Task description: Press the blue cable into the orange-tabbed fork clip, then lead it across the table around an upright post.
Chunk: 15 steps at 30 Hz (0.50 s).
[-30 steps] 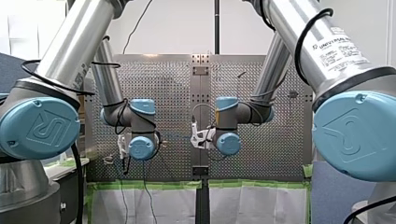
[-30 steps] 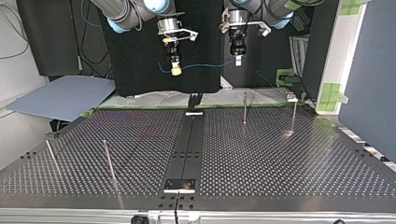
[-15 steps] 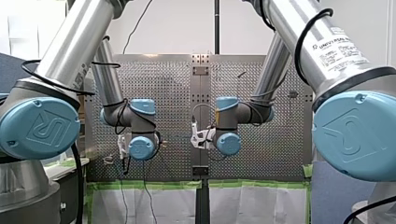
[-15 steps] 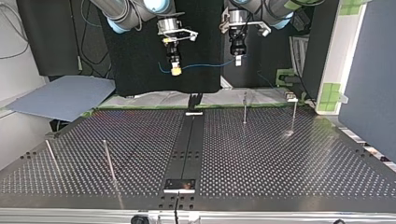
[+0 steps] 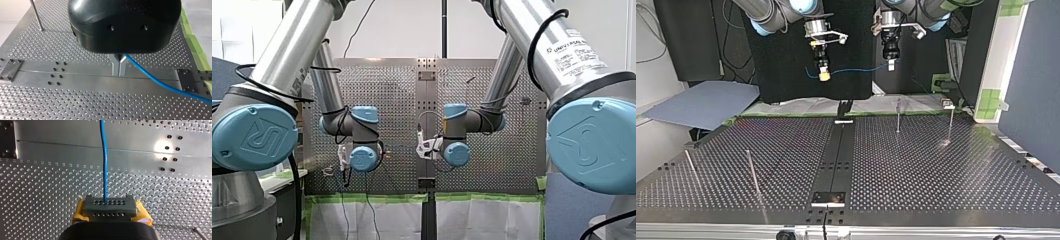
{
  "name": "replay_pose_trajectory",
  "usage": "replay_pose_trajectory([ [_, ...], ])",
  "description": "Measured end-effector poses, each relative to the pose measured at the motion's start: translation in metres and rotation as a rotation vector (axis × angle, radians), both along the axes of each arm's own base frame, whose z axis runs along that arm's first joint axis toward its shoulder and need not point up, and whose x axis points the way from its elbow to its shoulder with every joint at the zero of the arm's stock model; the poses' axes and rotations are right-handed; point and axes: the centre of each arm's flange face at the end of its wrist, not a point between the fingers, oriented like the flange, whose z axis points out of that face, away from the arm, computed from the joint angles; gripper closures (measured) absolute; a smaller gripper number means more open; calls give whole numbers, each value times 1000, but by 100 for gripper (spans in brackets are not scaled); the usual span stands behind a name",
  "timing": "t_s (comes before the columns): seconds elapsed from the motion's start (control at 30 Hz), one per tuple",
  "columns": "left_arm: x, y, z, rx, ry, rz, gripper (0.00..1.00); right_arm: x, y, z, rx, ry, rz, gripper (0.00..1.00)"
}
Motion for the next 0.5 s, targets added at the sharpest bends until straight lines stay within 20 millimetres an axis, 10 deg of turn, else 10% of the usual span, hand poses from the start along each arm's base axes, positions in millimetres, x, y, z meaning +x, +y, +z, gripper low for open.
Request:
replay_pose_trajectory([
  [0.5,-21,-1,-12,55,41,-59,100,9,5,-8,16,18,0,100],
])
